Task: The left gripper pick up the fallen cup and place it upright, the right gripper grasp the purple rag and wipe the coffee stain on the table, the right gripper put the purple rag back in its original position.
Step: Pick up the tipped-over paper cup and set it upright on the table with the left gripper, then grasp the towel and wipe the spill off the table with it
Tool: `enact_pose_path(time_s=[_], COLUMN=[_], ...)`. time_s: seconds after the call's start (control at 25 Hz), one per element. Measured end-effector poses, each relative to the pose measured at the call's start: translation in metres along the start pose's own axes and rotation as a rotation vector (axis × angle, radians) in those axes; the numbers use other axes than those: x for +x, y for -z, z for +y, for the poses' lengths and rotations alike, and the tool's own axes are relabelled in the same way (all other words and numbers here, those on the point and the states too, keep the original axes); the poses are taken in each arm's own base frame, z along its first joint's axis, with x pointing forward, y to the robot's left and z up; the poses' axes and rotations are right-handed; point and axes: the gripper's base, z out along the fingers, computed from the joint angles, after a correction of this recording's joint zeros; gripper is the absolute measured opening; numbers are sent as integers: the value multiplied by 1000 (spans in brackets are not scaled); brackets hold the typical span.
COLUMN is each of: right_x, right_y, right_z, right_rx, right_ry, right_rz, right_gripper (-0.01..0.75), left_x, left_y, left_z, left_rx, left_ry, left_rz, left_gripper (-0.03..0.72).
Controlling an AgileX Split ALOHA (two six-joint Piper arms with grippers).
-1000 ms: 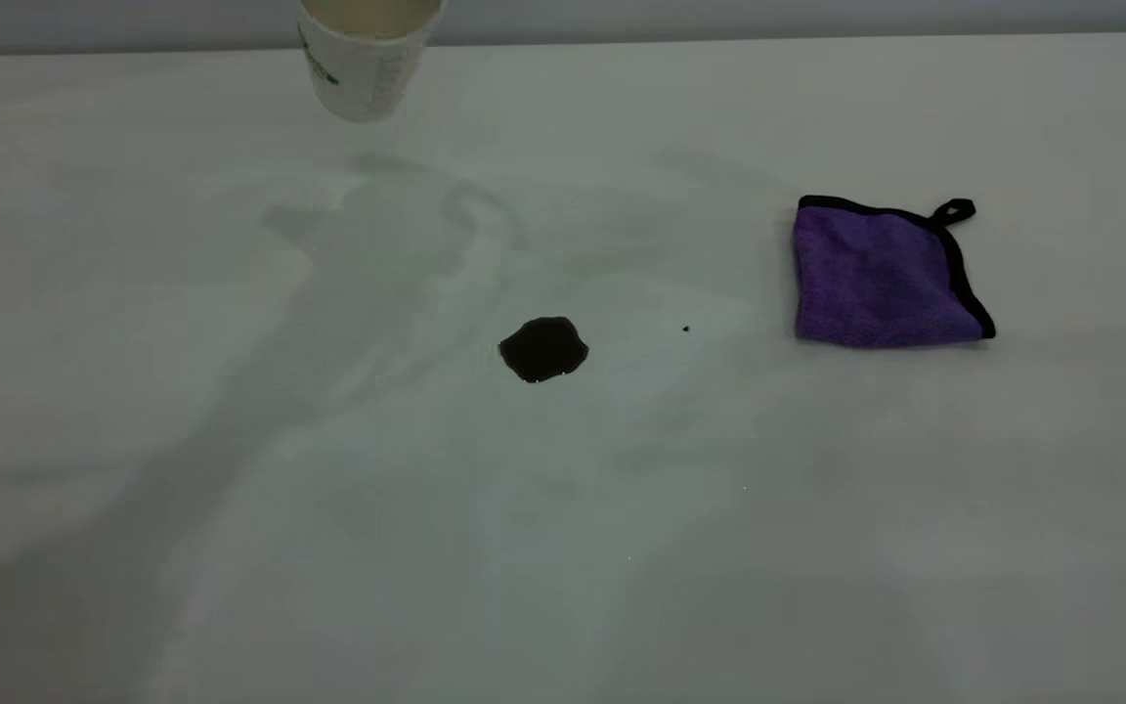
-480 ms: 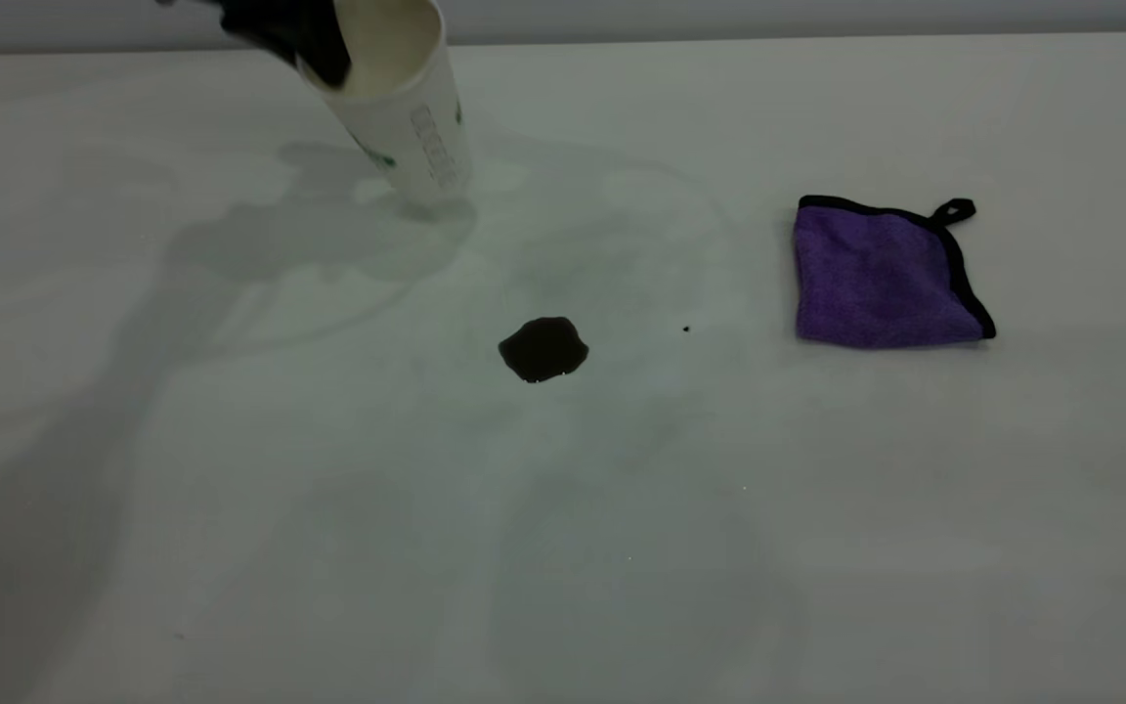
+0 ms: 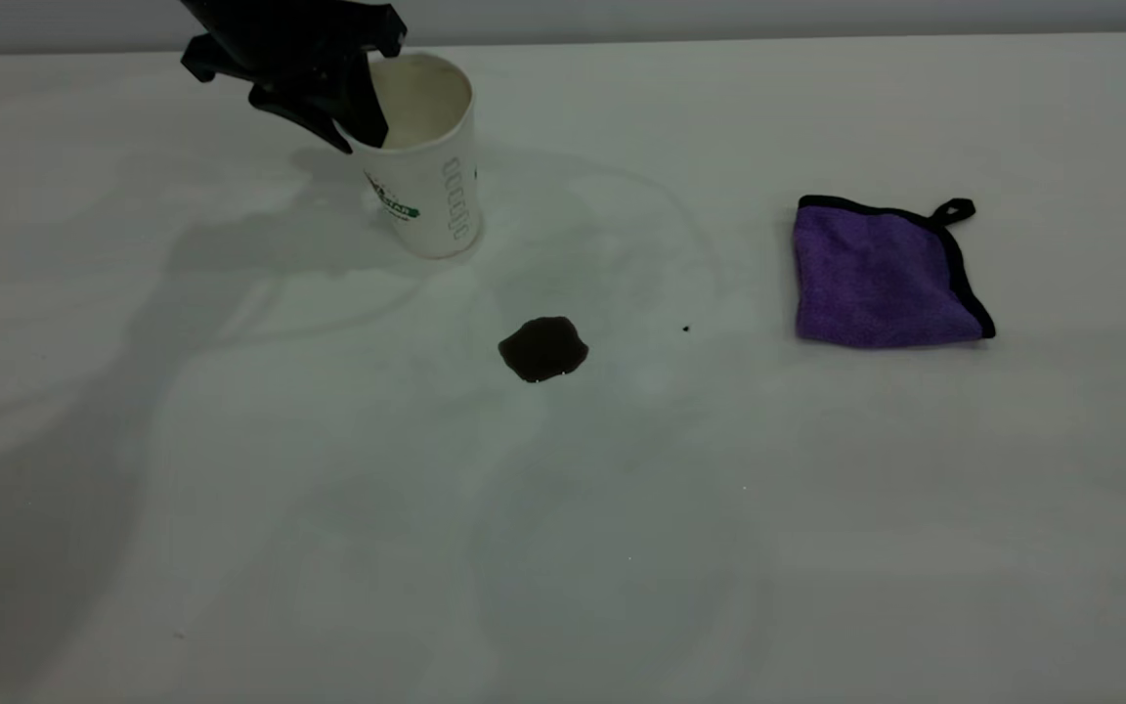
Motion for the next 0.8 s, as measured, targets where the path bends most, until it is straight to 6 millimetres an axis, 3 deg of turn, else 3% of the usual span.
enact_pose_path(time_s=[0.16,0.28,0.36,0.52,0.64,0.8], right_x=[0,0,0,0,0,0], right_y=[0,0,0,0,0,0], right_z=[0,0,0,0,0,0], right_rx=[0,0,0,0,0,-1], right_ry=[0,0,0,0,0,0], right_rz=[0,0,0,0,0,0], right_gripper=[241,241,241,241,241,241], left_x=[-4,-15,-24,-31,-24,1], left_y=[6,33,63,142,201,273], left_z=[-2,-10,-17,-29,-37,-43], left_rx=[2,14,16,-11,-56,-118], left_ry=[-18,-68,-110,-190,-209,-175], left_rz=[-13,-33,-54,-84,-82,-54], left_gripper=[528,683,703,684,654,608])
